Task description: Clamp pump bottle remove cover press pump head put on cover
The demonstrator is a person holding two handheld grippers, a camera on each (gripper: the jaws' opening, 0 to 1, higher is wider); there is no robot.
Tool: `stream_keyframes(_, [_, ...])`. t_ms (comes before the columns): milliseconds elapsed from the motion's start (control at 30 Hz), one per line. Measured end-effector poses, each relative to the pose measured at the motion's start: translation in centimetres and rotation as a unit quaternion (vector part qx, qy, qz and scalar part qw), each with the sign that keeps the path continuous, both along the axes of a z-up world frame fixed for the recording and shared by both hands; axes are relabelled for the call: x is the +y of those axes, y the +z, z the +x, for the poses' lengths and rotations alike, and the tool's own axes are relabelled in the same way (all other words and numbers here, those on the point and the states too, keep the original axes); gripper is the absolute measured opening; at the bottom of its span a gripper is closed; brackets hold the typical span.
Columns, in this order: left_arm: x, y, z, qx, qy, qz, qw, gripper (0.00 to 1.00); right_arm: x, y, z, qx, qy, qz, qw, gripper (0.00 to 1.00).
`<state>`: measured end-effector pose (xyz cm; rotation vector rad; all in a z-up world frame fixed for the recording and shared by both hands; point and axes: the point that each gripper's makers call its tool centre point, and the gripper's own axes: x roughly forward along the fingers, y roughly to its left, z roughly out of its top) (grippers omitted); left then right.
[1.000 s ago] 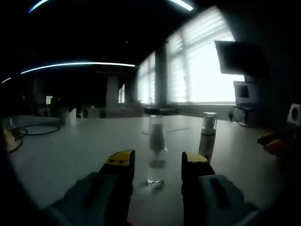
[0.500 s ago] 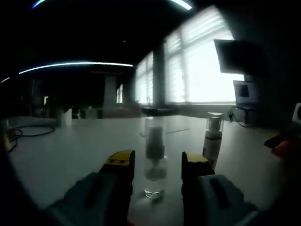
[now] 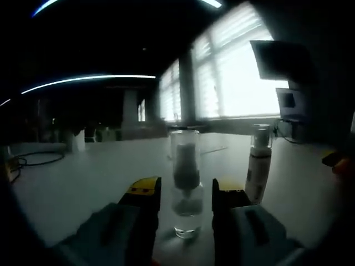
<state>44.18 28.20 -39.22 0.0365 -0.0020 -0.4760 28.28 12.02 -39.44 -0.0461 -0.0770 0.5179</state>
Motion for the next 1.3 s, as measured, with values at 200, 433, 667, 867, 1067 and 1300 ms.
stream_keyframes(200, [-0.9, 0.3, -0.4, -0.002, -0.006, -0.014, 0.9999, 0.26, 0.0, 0.0, -0.1, 0.000, 0.000, 0.001, 1.0000, 0.15])
stream_keyframes(433, [-0.7, 0.2, 0.7, 0.004, -0.004, -0.023, 0.9997, 0.25, 0.0, 0.0, -0.1, 0.000, 0.001, 0.002, 1.0000, 0.15])
stream_keyframes(667, [-0.7, 0.5, 0.2, 0.001, 0.011, -0.028, 0.9996, 0.19, 0.0, 0.0, -0.1, -0.001, 0.001, 0.002, 1.0000, 0.15])
stream_keyframes(867, [-1.1, 0.5, -0.2, -0.002, 0.012, -0.021, 0.9997, 0.17, 0.0, 0.1, -0.1, -0.001, 0.001, 0.002, 1.0000, 0.15])
stream_keyframes(1067, [-0.5, 0.0, 0.8, -0.006, 0.010, -0.021, 0.9997, 0.17, 0.1, 0.1, 0.0, -0.002, 0.002, 0.002, 1.0000, 0.15])
stream_keyframes(1300, [-0.7, 0.5, 0.3, -0.017, 0.010, -0.012, 0.9997, 0.17, 0.0, 0.1, -0.1, -0.002, 0.002, 0.002, 1.0000, 0.15])
